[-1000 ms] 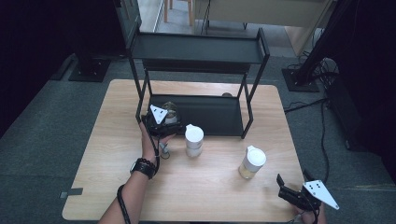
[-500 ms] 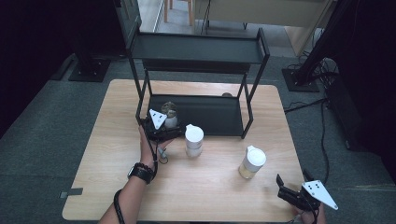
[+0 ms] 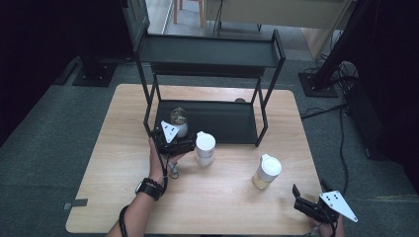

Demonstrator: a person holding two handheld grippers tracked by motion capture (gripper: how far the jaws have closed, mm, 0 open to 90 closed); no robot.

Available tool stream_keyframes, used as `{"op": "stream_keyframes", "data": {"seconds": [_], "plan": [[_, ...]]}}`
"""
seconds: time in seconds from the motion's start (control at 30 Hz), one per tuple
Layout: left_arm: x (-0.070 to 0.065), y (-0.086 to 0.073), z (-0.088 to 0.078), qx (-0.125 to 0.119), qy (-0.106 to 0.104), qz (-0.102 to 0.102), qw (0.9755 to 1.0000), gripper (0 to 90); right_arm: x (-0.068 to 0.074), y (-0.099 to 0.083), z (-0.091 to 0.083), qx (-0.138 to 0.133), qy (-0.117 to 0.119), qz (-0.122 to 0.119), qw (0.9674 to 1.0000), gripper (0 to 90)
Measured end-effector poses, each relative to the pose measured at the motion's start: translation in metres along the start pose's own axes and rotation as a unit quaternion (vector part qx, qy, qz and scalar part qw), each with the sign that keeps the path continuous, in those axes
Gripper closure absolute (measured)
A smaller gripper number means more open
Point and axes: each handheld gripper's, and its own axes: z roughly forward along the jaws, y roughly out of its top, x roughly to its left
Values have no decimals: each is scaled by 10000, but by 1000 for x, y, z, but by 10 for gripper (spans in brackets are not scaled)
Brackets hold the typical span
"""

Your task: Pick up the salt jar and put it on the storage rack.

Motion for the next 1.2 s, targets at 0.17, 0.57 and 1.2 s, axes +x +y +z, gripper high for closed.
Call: {"op": "stream_keyframes", "data": {"seconds": [0.17, 0.57, 1.2], "plan": [[0, -4, -3, 6, -14, -11, 10000, 3, 0, 0, 0, 4, -2, 3, 10000, 1], [-3, -11, -11, -15, -50, 22, 10000, 4, 0, 0, 0, 2, -9, 5, 10000, 1], [-2, -22, -23, -55, -175, -75, 9998, 6, 0, 0, 0, 7, -15, 10, 10000, 1]]}}
